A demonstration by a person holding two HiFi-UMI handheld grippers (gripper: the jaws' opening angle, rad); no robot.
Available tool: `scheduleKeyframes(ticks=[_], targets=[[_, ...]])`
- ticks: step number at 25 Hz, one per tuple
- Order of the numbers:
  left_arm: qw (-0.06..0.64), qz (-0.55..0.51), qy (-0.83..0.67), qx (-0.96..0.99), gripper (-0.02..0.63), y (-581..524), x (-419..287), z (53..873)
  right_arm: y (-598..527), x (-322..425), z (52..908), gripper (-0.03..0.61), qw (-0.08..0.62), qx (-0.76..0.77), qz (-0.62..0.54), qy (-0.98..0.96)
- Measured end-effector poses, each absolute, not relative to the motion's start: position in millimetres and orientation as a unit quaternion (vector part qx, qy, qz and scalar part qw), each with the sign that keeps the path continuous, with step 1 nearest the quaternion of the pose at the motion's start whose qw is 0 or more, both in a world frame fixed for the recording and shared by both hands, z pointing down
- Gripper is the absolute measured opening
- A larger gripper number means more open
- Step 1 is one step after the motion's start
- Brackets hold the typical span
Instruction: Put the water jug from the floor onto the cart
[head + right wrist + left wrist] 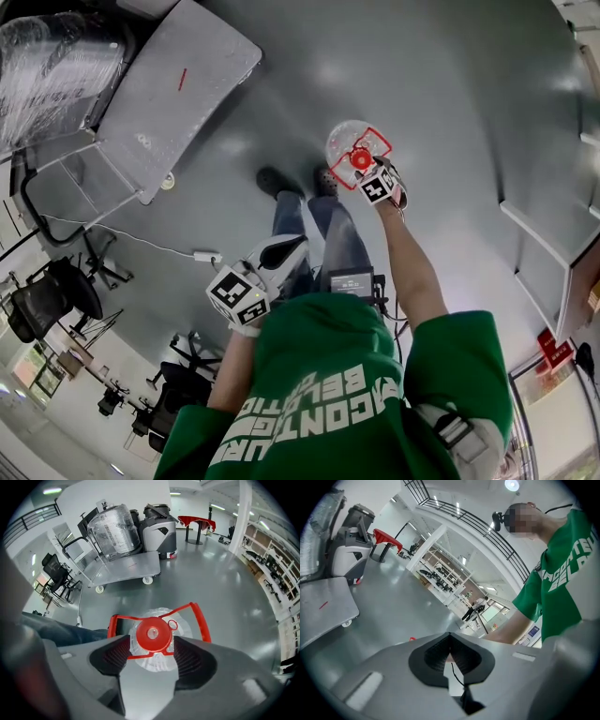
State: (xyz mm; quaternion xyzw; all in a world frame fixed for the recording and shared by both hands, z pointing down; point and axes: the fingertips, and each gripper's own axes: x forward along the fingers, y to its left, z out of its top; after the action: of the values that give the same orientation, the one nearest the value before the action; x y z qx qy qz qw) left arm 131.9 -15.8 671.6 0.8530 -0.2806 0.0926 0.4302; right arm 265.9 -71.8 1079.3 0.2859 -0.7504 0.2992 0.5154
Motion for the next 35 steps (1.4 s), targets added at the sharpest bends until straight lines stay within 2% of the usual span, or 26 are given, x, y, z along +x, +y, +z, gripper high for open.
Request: scheduleKeyframes(ticks=[6, 11, 22, 31, 35], targets=[[0.450, 0.094, -0.286, 0.841, 0.014, -15.0, 128.2, 688.6, -77.4, 260.4, 1106.1, 0.273, 0.552, 0.287, 0.270, -0.735], [0.461, 0.094, -0.290, 0.833, 0.014, -16.6, 124.2, 694.6, -90.2, 253.0, 1104.6, 0.279, 0.542, 0.300, 0.264, -0.740], [0.471, 0.095, -0.311, 0.820, 0.014, -20.2, 108.3, 696.9, -82.5, 265.3, 1118.9, 0.293, 0.570, 0.298, 0.263, -0.719], [0.459, 0.075, -0.335, 0.819, 0.014, -24.2, 89.8, 702.0, -86.5, 277.8, 1118.3, 0.295, 0.577, 0.317, 0.302, -0.690], [0.454, 0.068, -0.352, 0.816, 0.014, -35.0, 82.3, 700.8, -102.9, 269.8, 1103.1, 0.295, 0.546, 0.330, 0.304, -0.708]])
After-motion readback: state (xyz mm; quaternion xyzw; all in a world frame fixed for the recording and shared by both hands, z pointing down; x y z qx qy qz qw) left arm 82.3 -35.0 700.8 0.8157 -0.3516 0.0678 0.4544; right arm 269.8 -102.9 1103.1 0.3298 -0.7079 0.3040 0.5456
